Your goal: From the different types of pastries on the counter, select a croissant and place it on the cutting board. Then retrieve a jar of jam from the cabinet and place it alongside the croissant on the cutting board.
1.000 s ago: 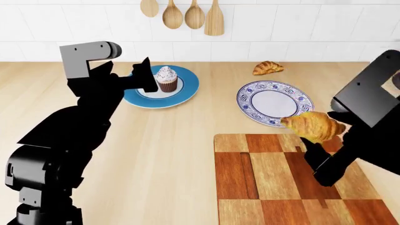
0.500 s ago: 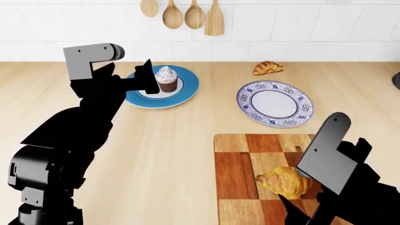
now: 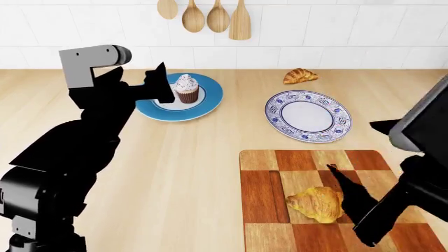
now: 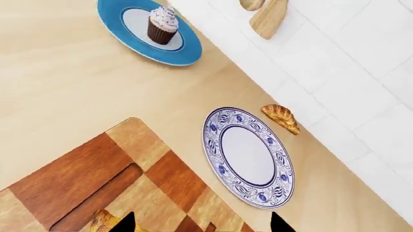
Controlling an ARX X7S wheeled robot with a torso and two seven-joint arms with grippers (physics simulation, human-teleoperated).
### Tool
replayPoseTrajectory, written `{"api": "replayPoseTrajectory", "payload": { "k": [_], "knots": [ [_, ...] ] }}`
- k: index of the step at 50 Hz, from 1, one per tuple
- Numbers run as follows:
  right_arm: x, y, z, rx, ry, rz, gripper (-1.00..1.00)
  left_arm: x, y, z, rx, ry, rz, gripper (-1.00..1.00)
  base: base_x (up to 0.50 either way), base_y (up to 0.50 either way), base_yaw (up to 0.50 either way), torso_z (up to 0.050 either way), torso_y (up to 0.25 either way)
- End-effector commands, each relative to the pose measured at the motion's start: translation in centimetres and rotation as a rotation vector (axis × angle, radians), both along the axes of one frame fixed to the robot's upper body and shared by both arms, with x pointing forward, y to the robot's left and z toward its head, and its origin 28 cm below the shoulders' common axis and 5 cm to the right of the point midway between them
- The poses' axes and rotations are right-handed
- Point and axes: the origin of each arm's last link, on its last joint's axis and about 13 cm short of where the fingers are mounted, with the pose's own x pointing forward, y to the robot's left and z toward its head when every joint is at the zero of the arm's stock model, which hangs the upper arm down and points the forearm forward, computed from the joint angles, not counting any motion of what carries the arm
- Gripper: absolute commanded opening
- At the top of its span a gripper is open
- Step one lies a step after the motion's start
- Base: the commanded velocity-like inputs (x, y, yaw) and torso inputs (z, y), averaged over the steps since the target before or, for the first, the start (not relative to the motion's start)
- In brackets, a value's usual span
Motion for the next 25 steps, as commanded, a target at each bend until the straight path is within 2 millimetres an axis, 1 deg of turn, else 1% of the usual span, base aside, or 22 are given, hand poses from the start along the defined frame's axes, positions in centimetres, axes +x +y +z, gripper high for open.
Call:
{"api": "replayPoseTrajectory", "payload": {
  "k": [1, 4, 6, 10, 12, 17, 20, 25],
  "knots": [
    [1.5, 0.1, 3.8, 0.324, -0.279, -0.143, 1.00, -2.3, 0.7, 1.2, -0.041, -0.051, -0.026, 1.00, 0.00, 0.00, 0.00, 0.000, 0.000],
    [2.8, 0.7, 4.1, 0.385, -0.375, -0.208, 1.00, -3.5, 0.9, 1.6, -0.059, -0.070, -0.049, 1.00, 0.00, 0.00, 0.00, 0.000, 0.000],
    [3.7, 1.3, 4.0, 0.407, -0.433, -0.238, 1.00, -3.9, 1.0, 1.5, -0.069, -0.075, -0.057, 1.00, 0.00, 0.00, 0.00, 0.000, 0.000],
    [5.8, 2.9, 3.7, 0.411, -0.572, -0.292, 1.00, -3.8, 1.0, 1.0, -0.073, -0.063, -0.057, 1.00, 0.00, 0.00, 0.00, 0.000, 0.000],
    [6.4, 3.5, 4.0, 0.424, -0.659, -0.322, 1.00, -3.8, 0.8, 0.8, -0.081, -0.046, -0.075, 1.00, 0.00, 0.00, 0.00, 0.000, 0.000],
    [6.7, 4.1, 5.6, 0.523, -0.800, -0.343, 1.00, -3.7, 0.5, 0.4, -0.077, -0.023, -0.093, 1.00, 0.00, 0.00, 0.00, 0.000, 0.000],
    [6.7, 4.1, 6.8, 0.603, -0.830, -0.376, 1.00, -3.7, 0.3, 0.1, -0.073, -0.013, -0.099, 1.00, 0.00, 0.00, 0.00, 0.000, 0.000],
    [6.8, 4.2, 8.2, 0.653, -0.928, -0.410, 1.00, -3.6, 0.1, 0.0, -0.069, -0.007, -0.107, 1.00, 0.00, 0.00, 0.00, 0.000, 0.000]
  ]
}}
